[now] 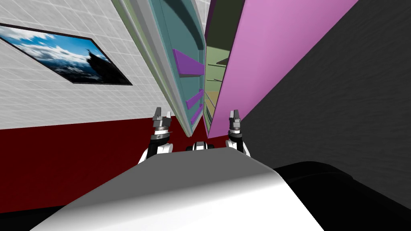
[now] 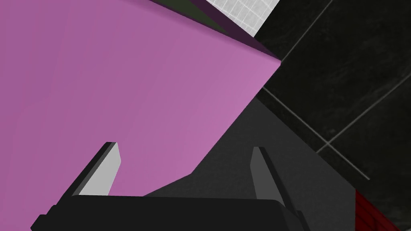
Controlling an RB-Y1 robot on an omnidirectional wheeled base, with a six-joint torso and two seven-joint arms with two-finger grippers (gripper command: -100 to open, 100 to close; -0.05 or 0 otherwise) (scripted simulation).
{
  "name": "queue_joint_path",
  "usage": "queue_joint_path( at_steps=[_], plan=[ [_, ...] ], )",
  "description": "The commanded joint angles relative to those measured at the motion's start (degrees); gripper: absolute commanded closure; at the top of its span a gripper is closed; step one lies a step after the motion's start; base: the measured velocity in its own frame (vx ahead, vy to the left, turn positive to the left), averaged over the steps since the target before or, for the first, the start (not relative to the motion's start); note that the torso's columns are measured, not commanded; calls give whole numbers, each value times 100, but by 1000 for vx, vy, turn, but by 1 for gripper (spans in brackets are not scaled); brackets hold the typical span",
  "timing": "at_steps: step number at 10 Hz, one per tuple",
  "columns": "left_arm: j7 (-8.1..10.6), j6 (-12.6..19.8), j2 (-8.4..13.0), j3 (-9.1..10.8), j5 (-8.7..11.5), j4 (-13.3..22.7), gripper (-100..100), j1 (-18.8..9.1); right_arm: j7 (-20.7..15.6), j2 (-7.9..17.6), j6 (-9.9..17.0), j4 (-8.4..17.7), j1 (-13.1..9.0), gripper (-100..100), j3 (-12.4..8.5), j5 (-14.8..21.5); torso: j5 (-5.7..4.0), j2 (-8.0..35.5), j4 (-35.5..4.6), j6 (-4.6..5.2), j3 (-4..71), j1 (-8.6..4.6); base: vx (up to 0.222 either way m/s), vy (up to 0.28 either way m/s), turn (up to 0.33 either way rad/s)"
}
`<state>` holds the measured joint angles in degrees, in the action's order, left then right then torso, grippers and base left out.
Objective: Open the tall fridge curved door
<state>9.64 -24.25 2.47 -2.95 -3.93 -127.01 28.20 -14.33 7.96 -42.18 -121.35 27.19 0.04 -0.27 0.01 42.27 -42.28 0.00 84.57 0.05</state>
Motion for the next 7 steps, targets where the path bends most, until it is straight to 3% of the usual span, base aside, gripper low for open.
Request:
queue_joint_path(
  at_steps=[1, 7],
  plan=[
    [0, 0, 0, 0, 0, 0, 0, 0, -443, 32, -152, 232, -96, -100, -55, 117, -1, 3, 0, -1, -1, -7, 45, 84, -75],
    [0, 0, 0, 0, 0, 0, 0, 0, -1365, 68, -350, 564, -243, -100, -141, 284, -3, -1, 0, 1, 0, -8, 43, 73, -53]
  ],
)
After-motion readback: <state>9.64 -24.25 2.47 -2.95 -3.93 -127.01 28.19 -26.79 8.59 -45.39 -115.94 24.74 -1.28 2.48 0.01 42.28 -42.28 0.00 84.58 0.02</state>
